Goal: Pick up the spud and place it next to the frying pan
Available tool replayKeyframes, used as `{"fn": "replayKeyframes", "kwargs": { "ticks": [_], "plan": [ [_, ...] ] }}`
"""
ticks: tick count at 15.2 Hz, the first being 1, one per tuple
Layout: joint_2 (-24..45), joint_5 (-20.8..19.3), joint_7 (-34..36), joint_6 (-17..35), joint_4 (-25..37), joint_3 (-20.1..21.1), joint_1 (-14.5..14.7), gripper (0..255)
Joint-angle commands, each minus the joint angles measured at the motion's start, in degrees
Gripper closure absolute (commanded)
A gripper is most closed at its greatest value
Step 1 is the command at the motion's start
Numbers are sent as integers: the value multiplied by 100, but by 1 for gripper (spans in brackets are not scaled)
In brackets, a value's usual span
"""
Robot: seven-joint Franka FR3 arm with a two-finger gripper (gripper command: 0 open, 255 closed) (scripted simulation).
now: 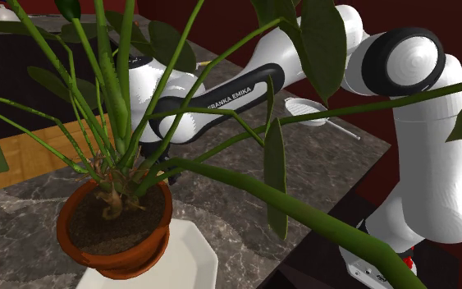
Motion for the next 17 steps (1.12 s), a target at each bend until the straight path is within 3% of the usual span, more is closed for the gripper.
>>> {"fn": "replayKeyframes", "kwargs": {
  "ticks": [1, 4, 5, 17],
  "plan": [
    [2, -2, 1, 8, -5, -1, 0, 0],
    [1, -2, 1, 7, -5, -1, -1, 0],
    [1, -2, 1, 7, -5, -1, -1, 255],
    [-99, 69, -43, -160, 77, 49, -22, 255]
  ]
}}
